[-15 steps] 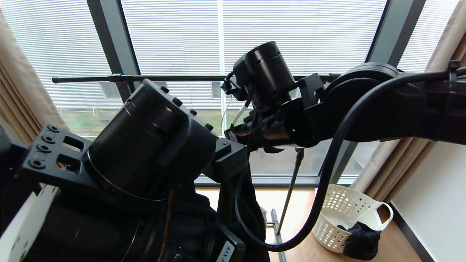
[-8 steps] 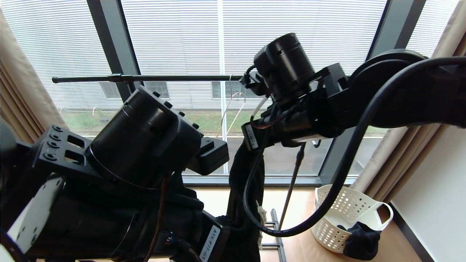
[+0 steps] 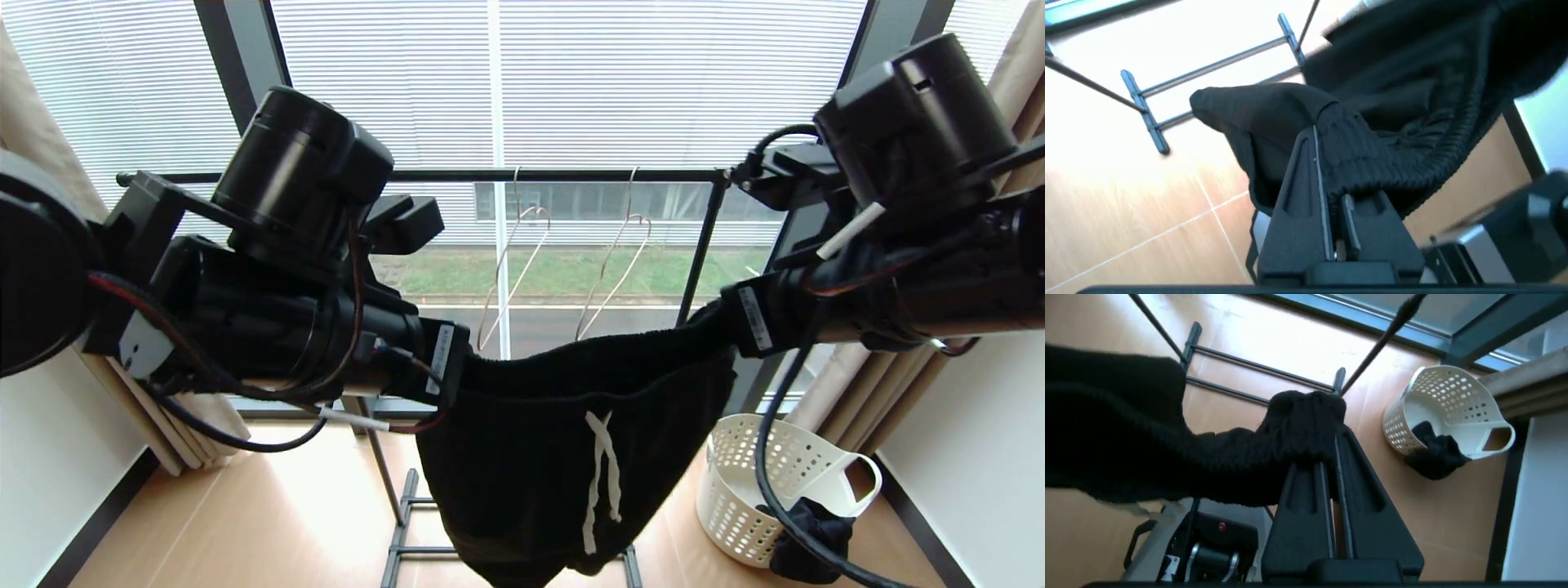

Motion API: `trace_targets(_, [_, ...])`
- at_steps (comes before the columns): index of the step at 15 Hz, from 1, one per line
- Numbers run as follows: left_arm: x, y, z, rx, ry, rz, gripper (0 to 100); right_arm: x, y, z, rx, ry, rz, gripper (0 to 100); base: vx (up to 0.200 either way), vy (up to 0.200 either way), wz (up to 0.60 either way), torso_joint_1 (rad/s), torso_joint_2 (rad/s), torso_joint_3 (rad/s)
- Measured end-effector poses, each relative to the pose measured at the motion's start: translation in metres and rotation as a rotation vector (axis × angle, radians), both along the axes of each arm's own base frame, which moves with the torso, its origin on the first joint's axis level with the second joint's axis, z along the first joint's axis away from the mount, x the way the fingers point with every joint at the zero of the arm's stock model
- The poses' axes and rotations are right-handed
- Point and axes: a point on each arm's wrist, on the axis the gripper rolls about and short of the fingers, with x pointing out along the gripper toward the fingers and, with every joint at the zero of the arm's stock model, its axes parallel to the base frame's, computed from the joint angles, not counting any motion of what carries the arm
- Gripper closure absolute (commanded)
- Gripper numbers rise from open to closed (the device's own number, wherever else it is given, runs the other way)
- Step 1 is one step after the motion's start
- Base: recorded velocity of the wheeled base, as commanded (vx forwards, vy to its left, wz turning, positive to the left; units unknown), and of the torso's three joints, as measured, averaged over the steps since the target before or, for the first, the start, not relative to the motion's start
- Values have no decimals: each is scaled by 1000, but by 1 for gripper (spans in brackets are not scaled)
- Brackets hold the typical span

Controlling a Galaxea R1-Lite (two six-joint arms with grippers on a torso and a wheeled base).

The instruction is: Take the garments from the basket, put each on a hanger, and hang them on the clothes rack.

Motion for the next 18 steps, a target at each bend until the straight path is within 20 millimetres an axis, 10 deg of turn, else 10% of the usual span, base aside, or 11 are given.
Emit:
trace_targets(5, [38,-16,22,-63,-83,36,100,-38,-31,-34,-30,41,3,100,0,0,0,0,0,0])
trace_targets(6, [41,-21,24,-70,-91,28,100,-41,-32,-43,-29,41,12,0,0,0,0,0,0,0])
trace_targets(14, [41,-37,28,-80,-111,-10,100,-65,-23,-97,-12,110,366,0,0,0,0,0,0,0])
trace_targets(18, [39,-39,27,-75,-108,-17,100,-57,-7,-79,82,-2,513,0,0,0,0,0,0,0])
